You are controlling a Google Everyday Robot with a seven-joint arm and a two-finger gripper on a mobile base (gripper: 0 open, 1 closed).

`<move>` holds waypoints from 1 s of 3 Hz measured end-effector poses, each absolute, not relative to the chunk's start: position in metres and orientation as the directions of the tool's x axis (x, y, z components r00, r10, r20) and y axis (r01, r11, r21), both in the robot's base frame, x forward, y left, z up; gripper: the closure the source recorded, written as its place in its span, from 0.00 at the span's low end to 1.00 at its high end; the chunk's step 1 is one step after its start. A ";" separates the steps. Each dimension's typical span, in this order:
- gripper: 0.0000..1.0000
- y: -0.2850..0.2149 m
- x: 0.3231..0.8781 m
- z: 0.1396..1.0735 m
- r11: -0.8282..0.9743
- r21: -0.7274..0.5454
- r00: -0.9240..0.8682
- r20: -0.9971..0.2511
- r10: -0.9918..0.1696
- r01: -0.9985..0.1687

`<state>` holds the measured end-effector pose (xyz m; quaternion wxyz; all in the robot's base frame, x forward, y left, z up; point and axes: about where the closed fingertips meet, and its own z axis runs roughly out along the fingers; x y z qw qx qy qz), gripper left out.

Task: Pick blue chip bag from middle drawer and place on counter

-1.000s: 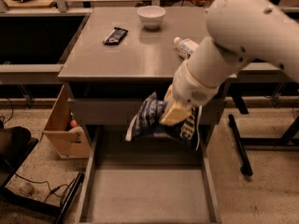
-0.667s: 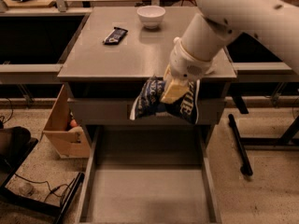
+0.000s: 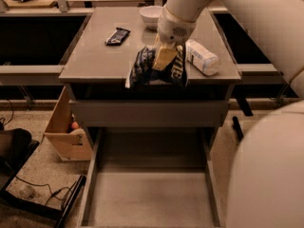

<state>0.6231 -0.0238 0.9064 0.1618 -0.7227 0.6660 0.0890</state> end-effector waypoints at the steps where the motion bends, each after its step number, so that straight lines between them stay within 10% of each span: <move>1: 1.00 -0.009 0.669 0.947 -0.006 -0.216 0.096 -0.406 -0.909 -0.976; 3: 1.00 0.038 0.780 0.969 0.137 -0.370 0.145 -0.638 -0.756 -0.919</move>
Offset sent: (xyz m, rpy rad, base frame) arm 0.2247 0.0342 0.2550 0.6066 -0.6083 -0.1531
